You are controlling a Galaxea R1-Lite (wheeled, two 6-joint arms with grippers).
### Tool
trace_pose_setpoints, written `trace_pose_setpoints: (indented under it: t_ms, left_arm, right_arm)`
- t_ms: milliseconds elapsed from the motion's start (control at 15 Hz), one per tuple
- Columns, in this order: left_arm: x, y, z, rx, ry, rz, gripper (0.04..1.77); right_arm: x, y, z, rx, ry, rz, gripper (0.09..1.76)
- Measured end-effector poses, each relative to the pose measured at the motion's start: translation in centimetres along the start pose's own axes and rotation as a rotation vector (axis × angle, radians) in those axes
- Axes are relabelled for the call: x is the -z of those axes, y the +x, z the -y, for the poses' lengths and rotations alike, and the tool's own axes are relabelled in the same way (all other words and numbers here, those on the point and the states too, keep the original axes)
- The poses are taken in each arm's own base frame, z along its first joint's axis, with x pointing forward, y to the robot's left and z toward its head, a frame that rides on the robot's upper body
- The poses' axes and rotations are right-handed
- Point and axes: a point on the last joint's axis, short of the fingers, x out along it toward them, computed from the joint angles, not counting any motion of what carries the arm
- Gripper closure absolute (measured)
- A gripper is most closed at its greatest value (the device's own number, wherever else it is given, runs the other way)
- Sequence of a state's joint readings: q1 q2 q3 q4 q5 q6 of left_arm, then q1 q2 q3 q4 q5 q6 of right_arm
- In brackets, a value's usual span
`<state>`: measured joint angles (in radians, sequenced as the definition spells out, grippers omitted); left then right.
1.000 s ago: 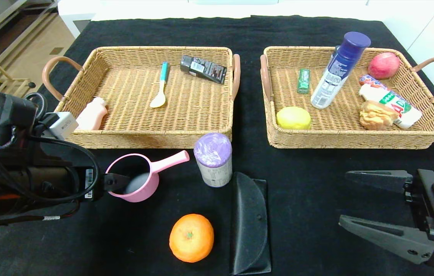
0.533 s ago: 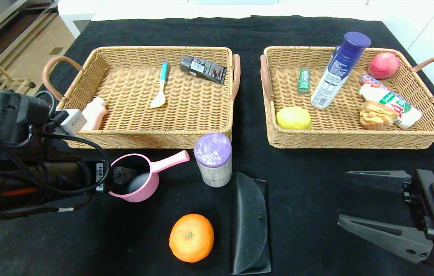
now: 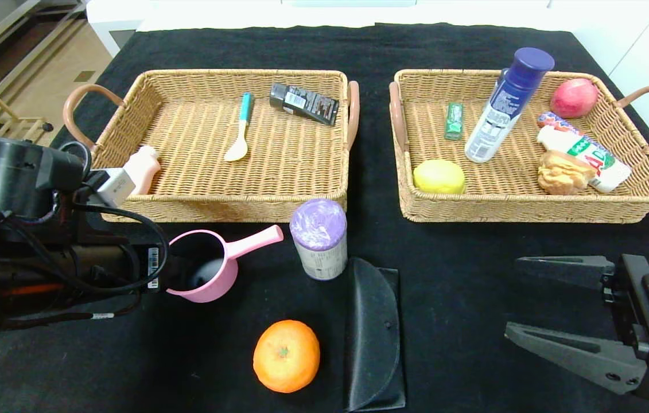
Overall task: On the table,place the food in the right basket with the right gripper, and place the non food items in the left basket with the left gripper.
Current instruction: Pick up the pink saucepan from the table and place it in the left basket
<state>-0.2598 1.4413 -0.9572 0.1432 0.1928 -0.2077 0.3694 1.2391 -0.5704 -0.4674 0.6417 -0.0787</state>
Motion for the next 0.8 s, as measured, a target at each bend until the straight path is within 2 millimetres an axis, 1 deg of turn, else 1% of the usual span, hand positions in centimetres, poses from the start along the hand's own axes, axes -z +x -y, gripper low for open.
trace_pose_setpoints:
  t_ms: [67,133,200,800]
  left_arm:
    - [0.04,0.03,-0.01,-0.001,0.000,-0.002,1.08]
    - [0.08,0.04,-0.04,-0.001,0.000,-0.003,1.63]
    - [0.10,0.05,-0.06,-0.002,0.000,-0.002,1.66]
    - [0.20,0.05,-0.23,-0.006,-0.003,-0.006,1.66]
  right_arm:
    - [0.05,0.04,0.02,-0.001,0.000,-0.002,0.15]
    - [0.10,0.08,0.05,-0.001,0.002,-0.004,0.15]
    - [0.12,0.09,0.09,0.001,0.003,-0.005,0.15]
    - [0.44,0.39,0.40,0.004,0.011,-0.020,0.14]
